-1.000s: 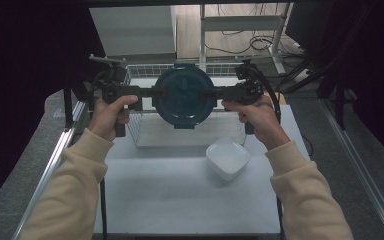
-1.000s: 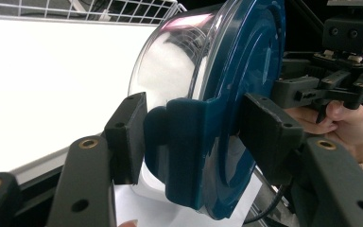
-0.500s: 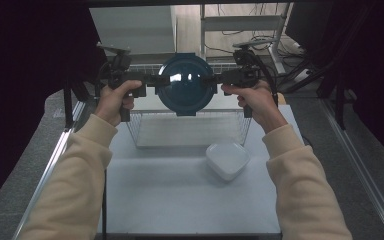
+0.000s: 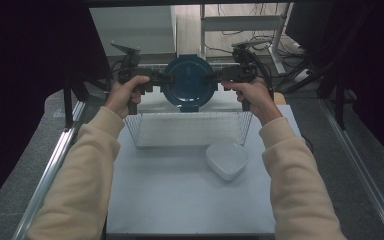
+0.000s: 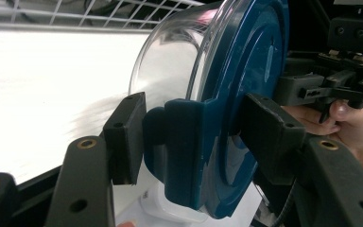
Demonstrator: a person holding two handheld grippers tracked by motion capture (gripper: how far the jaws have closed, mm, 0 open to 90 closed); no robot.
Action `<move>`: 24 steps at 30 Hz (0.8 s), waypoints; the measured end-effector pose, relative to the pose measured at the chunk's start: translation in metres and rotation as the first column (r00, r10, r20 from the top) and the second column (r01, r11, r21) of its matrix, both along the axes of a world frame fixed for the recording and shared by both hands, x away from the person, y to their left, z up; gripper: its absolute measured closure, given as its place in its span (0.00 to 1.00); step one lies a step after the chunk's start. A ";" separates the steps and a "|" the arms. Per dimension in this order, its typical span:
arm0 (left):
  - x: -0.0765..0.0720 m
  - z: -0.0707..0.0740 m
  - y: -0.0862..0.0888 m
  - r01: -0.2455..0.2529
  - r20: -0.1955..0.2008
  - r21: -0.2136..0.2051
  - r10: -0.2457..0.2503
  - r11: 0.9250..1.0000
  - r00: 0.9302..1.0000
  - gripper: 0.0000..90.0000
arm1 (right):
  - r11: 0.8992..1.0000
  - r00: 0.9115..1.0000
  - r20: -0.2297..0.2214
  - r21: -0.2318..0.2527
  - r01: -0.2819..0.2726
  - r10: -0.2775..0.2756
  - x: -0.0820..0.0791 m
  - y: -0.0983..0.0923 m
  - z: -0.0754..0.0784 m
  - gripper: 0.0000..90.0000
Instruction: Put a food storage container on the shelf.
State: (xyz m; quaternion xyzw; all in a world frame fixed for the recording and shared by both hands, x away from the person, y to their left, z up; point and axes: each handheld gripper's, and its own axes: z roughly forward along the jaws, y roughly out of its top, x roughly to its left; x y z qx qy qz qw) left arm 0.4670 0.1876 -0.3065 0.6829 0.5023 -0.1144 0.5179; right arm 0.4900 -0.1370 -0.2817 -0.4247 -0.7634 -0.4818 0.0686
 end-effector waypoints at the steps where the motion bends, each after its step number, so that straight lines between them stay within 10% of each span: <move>1: 0.002 -0.002 0.000 -0.010 -0.013 -0.016 0.009 1.000 1.000 0.47 | 1.000 1.000 -0.011 -0.001 0.002 -0.002 0.003 -0.001 -0.003 0.45; 17: 0.035 -0.025 -0.002 -0.075 -0.128 -0.103 0.062 0.992 0.990 0.43 | 0.985 0.975 -0.191 0.106 0.139 -0.117 0.034 -0.006 -0.028 0.41; 24: 0.034 -0.028 -0.005 -0.089 -0.104 -0.104 0.078 0.991 0.991 0.40 | 0.974 0.965 -0.220 0.143 0.176 -0.142 0.037 -0.008 -0.037 0.40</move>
